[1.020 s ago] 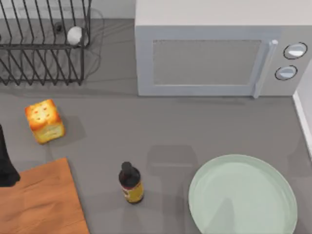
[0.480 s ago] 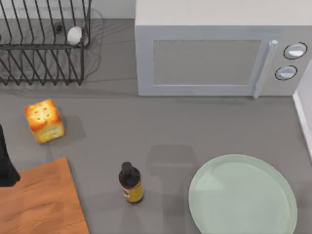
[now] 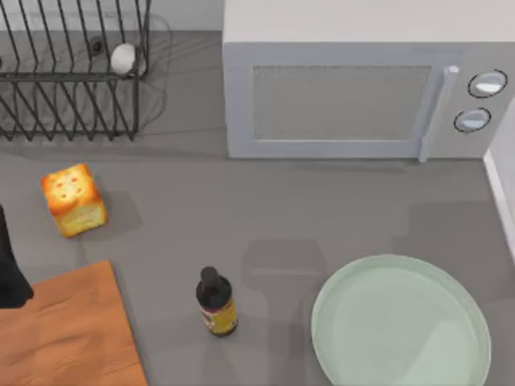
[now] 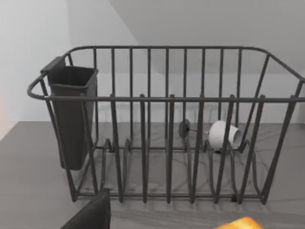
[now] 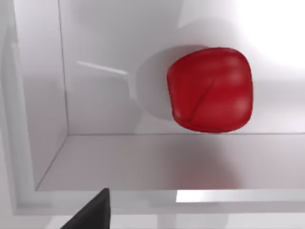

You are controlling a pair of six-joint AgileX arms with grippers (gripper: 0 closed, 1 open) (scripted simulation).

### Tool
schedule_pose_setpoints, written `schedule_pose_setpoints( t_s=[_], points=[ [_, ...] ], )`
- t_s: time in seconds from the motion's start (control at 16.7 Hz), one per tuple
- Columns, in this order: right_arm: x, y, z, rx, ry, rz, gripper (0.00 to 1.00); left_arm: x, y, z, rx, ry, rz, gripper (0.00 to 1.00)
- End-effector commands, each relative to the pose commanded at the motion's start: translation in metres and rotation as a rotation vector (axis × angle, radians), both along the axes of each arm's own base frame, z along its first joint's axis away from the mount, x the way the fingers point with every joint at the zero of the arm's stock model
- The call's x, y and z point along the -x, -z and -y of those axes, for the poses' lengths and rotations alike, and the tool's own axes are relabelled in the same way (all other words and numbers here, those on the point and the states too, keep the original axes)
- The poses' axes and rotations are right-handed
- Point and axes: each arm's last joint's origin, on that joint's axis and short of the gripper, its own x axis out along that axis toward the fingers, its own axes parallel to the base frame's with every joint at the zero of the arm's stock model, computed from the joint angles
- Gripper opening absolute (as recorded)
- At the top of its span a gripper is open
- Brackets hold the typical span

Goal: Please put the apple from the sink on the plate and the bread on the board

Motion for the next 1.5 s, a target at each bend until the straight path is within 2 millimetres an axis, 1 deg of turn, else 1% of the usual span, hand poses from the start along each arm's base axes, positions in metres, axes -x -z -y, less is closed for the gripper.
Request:
schedule_pose_setpoints(
  t_s=[0.12, 0.24, 0.54, 0.66, 0.72, 0.84, 1.08, 1.26, 1.38, 1.5],
  points=[
    [-0.011, 0.012, 0.007, -0.016, 0.0, -0.062, 1.0, 0.0, 0.0, 0.0, 0.0, 0.0, 0.0, 1.0],
    [-0.016, 0.017, 0.011, -0.025, 0.001, -0.092, 1.0, 0.0, 0.0, 0.0, 0.0, 0.0, 0.0, 1.0],
    [-0.016, 0.017, 0.009, -0.025, -0.004, -0.093, 1.0, 0.0, 0.0, 0.0, 0.0, 0.0, 0.0, 1.0],
    [-0.017, 0.023, 0.009, -0.025, -0.003, -0.096, 1.0, 0.0, 0.0, 0.0, 0.0, 0.0, 0.0, 1.0],
    [-0.019, 0.03, 0.01, -0.026, -0.003, -0.099, 1.0, 0.0, 0.0, 0.0, 0.0, 0.0, 0.0, 1.0],
    [-0.022, 0.053, 0.011, -0.027, -0.003, -0.102, 1.0, 0.0, 0.0, 0.0, 0.0, 0.0, 0.0, 1.0],
    [-0.026, 0.114, 0.013, -0.023, -0.001, -0.087, 1.0, 0.0, 0.0, 0.0, 0.0, 0.0, 0.0, 1.0],
    [-0.021, 0.154, 0.012, -0.022, 0.0, -0.084, 1.0, 0.0, 0.0, 0.0, 0.0, 0.0, 0.0, 1.0],
    [-0.017, 0.169, 0.011, -0.025, 0.001, -0.093, 1.0, 0.0, 0.0, 0.0, 0.0, 0.0, 0.0, 1.0],
    [-0.016, 0.172, 0.011, -0.026, 0.001, -0.095, 1.0, 0.0, 0.0, 0.0, 0.0, 0.0, 0.0, 1.0]
  ],
)
